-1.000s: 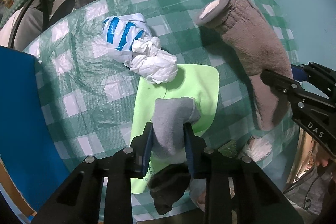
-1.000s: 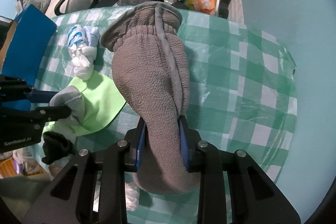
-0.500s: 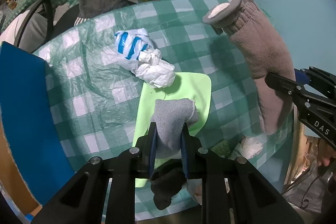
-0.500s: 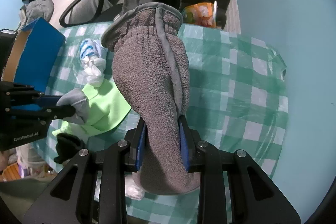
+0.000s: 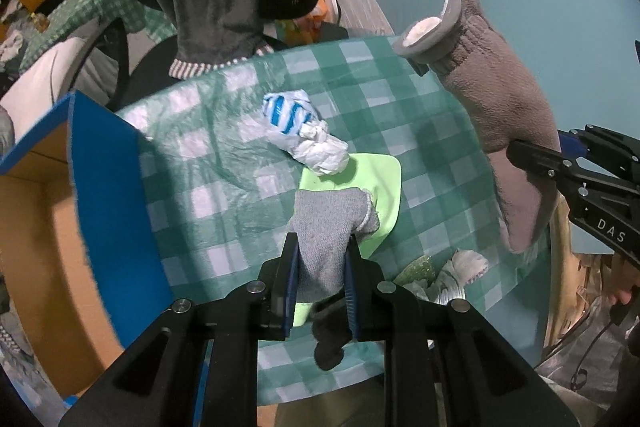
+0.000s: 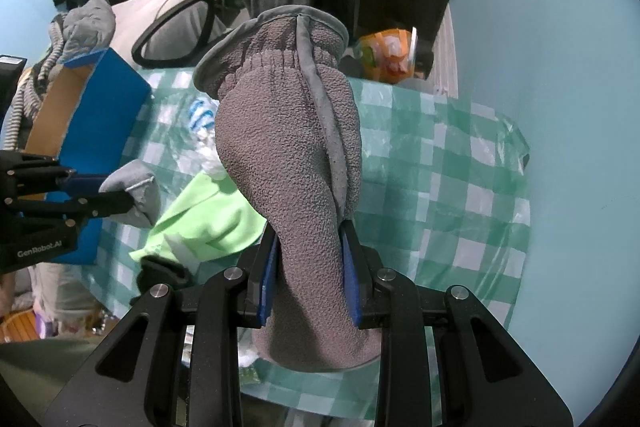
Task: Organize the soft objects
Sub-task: 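Carry the grey mitten and grey sock with both grippers over the cardboard box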
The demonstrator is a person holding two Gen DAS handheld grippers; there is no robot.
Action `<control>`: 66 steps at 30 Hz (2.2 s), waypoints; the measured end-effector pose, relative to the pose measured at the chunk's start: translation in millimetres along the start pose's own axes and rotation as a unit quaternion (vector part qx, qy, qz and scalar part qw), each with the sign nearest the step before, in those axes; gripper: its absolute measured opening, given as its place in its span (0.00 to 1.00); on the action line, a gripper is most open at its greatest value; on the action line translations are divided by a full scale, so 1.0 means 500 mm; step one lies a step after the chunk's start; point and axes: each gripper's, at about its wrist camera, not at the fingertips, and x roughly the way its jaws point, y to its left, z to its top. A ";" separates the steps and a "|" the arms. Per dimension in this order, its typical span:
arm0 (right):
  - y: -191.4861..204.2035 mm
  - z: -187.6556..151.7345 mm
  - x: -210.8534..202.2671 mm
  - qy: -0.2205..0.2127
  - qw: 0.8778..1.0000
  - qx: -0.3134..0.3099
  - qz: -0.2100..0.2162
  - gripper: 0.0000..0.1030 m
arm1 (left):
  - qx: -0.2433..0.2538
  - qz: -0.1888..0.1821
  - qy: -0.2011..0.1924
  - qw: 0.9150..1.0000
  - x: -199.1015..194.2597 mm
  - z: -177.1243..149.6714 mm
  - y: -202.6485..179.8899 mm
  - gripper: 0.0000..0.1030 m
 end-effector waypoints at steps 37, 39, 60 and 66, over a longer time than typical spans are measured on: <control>0.226 0.083 -0.068 -0.029 0.997 -0.063 0.044 0.26 | -0.074 0.027 -0.047 0.996 -0.142 -0.087 0.205 0.20; 0.242 0.088 -0.067 -0.029 0.996 -0.069 0.047 0.27 | -0.077 0.029 -0.048 0.995 -0.146 -0.091 0.218 0.20; 0.405 0.137 -0.024 -0.020 0.989 -0.120 0.084 0.26 | -0.128 0.052 -0.051 0.989 -0.171 -0.153 0.363 0.20; 0.467 0.151 -0.010 -0.016 0.986 -0.138 0.092 0.26 | -0.139 0.056 -0.048 0.987 -0.171 -0.172 0.407 0.20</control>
